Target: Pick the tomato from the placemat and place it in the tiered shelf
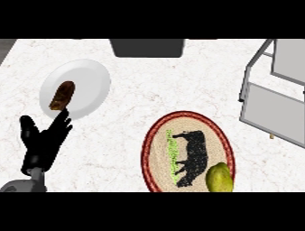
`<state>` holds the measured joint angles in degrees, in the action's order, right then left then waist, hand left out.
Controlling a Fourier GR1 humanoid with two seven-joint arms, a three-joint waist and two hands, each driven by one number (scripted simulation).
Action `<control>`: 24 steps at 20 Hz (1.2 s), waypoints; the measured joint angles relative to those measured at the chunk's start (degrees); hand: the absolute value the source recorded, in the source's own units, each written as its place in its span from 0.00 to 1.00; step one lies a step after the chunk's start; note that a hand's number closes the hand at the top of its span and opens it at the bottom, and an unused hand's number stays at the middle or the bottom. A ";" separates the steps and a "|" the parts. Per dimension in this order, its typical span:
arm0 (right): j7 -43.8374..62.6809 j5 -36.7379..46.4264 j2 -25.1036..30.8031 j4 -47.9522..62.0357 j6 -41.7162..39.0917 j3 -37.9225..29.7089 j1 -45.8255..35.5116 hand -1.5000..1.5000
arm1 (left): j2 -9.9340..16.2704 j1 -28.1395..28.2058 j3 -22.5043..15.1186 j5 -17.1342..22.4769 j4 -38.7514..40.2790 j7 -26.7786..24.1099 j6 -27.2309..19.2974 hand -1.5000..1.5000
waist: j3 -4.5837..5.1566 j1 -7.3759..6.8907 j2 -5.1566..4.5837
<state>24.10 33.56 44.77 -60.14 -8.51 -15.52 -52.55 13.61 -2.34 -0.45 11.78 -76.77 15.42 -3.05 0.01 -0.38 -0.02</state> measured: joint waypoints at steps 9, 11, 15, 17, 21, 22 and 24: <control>3.63 -6.30 -3.46 -1.04 7.29 -8.43 -2.07 0.00 | 0.15 -0.74 0.72 -0.33 -0.14 0.80 0.24 0.50 | -0.03 0.06 0.06; 3.90 -8.25 -4.38 -1.82 8.55 -10.27 -1.83 0.00 | 0.55 -0.89 1.31 -0.09 0.03 1.08 0.56 0.50 | -0.01 0.15 0.08; 4.35 -12.54 -4.61 -2.00 10.46 -14.55 -3.04 0.00 | 0.46 -1.00 1.40 -0.19 -0.10 1.27 0.87 0.50 | -0.03 0.16 0.07; 5.29 -13.55 -4.03 -2.83 12.22 -16.37 -3.26 0.00 | -0.12 -0.97 1.14 -0.66 0.07 1.26 0.37 0.50 | -0.02 0.25 0.08; 5.40 -13.01 -0.46 -1.95 15.96 -18.89 -3.34 0.00 | -0.57 -0.60 1.00 -1.23 -0.25 1.11 0.05 0.50 | 0.00 0.16 0.03; 5.24 -12.71 0.16 -1.95 16.90 -19.57 -2.28 0.00 | -0.55 -0.81 1.14 -1.19 -0.22 1.21 0.09 0.50 | 0.01 0.27 0.05; 5.53 -12.67 2.24 -1.95 17.99 -21.42 -0.68 0.00 | -0.41 -0.21 1.35 -1.06 -0.89 1.29 0.29 0.50 | -0.01 0.38 0.07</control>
<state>29.62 20.89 47.01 -62.08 9.48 -36.94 -53.23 13.20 -2.55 0.89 10.72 -77.65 16.71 -2.76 0.01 0.01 0.05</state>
